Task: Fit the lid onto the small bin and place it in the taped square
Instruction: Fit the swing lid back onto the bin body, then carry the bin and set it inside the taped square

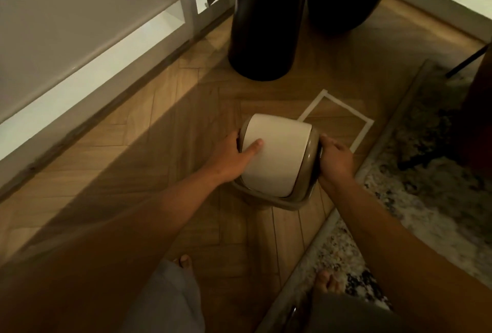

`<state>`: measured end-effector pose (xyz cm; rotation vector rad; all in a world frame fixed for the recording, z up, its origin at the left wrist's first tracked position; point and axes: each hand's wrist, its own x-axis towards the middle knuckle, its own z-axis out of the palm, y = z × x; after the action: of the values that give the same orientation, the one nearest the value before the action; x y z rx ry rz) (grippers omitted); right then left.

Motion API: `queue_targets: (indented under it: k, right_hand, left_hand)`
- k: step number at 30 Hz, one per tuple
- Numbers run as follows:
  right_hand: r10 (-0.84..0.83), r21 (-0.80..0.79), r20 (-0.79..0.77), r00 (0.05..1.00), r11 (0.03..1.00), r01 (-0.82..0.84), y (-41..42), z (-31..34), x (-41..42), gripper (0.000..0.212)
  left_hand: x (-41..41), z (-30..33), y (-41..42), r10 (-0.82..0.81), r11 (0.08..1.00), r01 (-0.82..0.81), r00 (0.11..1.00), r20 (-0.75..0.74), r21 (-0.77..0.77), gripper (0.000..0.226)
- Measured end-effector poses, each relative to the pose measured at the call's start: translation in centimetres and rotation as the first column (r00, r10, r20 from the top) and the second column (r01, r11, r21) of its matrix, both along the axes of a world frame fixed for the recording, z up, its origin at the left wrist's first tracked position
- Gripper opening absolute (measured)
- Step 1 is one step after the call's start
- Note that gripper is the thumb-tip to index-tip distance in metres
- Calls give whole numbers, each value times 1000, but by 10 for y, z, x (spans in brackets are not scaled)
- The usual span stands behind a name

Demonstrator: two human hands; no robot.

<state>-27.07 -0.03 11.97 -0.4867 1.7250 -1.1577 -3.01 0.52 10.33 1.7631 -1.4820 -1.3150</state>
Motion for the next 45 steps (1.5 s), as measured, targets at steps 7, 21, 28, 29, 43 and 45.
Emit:
queue_targets:
  k: [7,21,28,29,43,45]
  right_hand:
    - [182,55,-99,978,983,-177,10,-20,-14,49]
    - [417,-28,-155,896,904,-426,33,-58,-4,114]
    - [298,-139,-188,936,935,-326,35,-72,3,95]
    - [280,-143,-189,941,940,-309,35,-73,4,94]
    - [277,-120,-205,939,945,-305,33,-78,2,67]
    - [293,-119,-238,926,937,-327,34,-74,0,56]
  left_hand:
    - [-15,-27,-6,-74,997,75,996,49,-24,83]
    - [-4,-54,5,-123,989,128,990,68,-72,83]
    - [-3,-64,9,-86,978,99,993,79,-183,90]
    - [-3,-67,10,-97,974,110,993,74,-197,87]
    - [-7,-86,10,-148,971,152,988,33,-184,81]
    - [-5,-85,7,-184,970,185,983,18,-157,77]
